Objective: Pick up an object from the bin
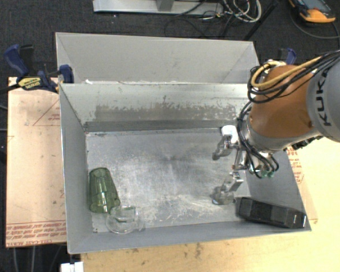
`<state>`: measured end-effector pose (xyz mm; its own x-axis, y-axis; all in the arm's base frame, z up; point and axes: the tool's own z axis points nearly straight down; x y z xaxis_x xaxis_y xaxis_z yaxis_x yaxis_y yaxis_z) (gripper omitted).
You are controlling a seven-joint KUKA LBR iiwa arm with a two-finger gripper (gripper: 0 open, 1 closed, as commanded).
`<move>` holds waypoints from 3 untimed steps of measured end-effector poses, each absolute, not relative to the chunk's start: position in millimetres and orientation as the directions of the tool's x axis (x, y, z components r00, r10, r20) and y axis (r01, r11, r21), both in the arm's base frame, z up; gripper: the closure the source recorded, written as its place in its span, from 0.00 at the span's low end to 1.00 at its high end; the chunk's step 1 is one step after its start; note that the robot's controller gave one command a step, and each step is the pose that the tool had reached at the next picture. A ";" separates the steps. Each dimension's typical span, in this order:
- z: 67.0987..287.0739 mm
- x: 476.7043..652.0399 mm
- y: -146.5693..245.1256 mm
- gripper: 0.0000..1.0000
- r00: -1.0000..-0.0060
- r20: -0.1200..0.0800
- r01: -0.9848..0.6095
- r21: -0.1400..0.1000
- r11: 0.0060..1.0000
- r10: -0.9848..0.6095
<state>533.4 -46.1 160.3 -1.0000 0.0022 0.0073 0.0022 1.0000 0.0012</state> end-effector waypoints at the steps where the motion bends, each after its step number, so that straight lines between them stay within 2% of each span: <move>1: 164.4 535.2 -46.0 0.00 -1.000 0.000 0.001 0.001 1.000 0.001; 2: 148.4 528.8 -88.3 0.00 -0.999 -0.003 -0.053 0.002 0.999 -0.053; 3: 109.5 505.1 -116.4 0.00 -0.998 -0.004 -0.058 -0.002 0.998 -0.058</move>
Offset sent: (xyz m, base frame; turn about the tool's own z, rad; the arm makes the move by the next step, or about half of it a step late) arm -0.0153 -0.1000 -0.0315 -0.1008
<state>505.1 -116.4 109.5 -0.9983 -0.0580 -0.0045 -0.0580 0.9983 -0.0018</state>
